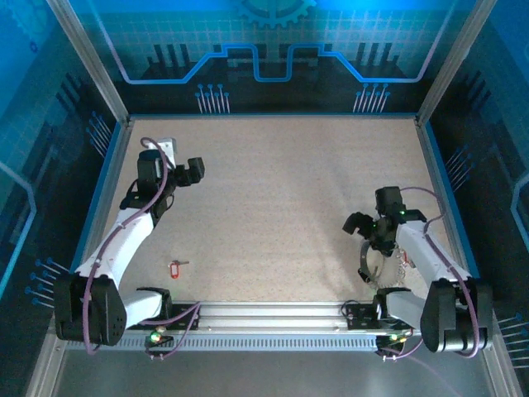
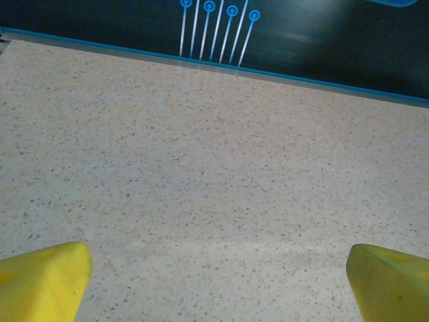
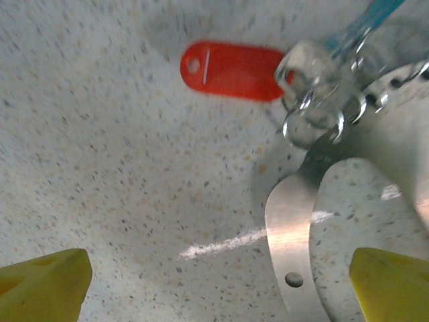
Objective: Put the keys on the keyring
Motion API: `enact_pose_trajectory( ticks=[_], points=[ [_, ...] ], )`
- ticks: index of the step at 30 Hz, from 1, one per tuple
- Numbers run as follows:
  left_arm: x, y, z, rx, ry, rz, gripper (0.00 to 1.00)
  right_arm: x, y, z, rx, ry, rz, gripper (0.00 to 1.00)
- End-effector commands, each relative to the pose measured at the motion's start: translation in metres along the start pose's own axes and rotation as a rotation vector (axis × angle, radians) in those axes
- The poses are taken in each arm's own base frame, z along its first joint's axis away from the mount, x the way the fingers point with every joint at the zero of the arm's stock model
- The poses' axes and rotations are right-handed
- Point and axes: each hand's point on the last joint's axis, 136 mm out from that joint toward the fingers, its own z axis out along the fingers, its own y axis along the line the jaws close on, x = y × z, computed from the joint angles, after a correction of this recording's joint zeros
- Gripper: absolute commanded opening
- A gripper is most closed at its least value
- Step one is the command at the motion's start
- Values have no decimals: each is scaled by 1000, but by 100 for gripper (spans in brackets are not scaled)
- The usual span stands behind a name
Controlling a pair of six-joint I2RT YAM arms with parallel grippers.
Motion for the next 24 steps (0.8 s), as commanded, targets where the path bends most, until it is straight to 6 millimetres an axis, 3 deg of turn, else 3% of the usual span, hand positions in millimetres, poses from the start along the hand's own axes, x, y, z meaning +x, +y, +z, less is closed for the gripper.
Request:
enact_pose_trajectory(
  ticks=[1,10,13,24],
  points=[
    [-6,4,0,-38,2,26,99,18,9,13,-61,87,-9,100],
    [-3,4,3,-39,16,27,99,23,11,35,-63,129,-51,100],
    [-3,4,3,-38,18,31,99,23,21,39,-91,146,-76,100],
    [-2,6,4,-50,18,40,99,31,89,37,-159,151,-346,100]
  ],
)
